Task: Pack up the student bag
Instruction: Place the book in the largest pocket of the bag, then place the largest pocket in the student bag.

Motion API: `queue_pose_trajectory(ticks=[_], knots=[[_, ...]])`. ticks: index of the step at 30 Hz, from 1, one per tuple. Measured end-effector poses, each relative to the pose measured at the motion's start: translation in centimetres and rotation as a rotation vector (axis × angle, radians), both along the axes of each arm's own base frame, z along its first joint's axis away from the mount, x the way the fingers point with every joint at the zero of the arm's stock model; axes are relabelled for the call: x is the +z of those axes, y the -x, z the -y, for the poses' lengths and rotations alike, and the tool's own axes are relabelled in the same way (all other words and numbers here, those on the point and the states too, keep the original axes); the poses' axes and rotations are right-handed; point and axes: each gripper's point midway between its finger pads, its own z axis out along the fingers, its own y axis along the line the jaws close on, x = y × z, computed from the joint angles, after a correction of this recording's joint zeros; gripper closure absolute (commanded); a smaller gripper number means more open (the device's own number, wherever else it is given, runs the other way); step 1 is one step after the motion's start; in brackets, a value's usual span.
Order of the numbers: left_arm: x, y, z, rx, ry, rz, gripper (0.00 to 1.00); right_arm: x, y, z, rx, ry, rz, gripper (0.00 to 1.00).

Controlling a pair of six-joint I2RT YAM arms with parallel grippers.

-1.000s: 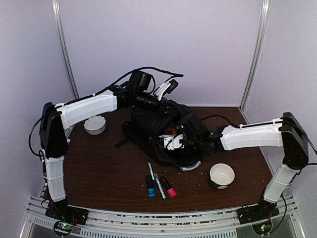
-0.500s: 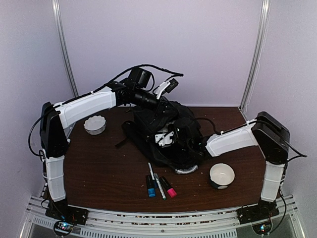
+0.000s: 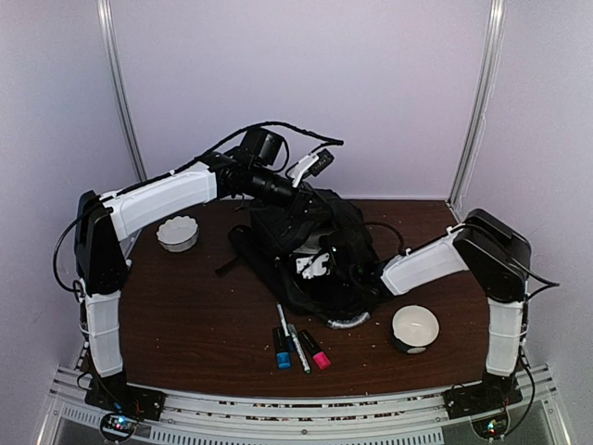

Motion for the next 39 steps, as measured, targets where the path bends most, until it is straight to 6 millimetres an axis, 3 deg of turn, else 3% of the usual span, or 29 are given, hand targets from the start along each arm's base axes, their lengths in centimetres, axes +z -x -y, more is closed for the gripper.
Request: queue_pose_trajectory(ticks=[10,18,28,32,38,39], knots=[[-0.6,-0.2,0.5,-0.009,0.01,-0.014,1.0,3.2,4.2,2.0,-0.01,-0.109,-0.196,0.32],[-2.1,-0.4,1.5,-0.027,0.03,-0.041,1.0,4.0,9.8,4.0,0.032,-0.185,-0.436,0.27],[-6.3,0.0,2.5,-0.045,0.029,-0.126,1.0,1.8,17.1,7.2,0.056,-0.159,-0.756,0.26],[-7.9,-0.7,3.0,-0.011,0.015,-0.141,1.0,1.9,19.7,8.4,0.056,-0.164,-0.857,0.29],[-12.0,-3.2,4.3,0.084,-0.041,-0.158,1.0,4.0,20.2,8.4,0.033,-0.285,-0.958,0.39],[-12.8,-3.8,4.6,0.102,-0.049,-0.164,0.94,4.3,20.0,8.4,0.024,-0.312,-0.972,0.41]])
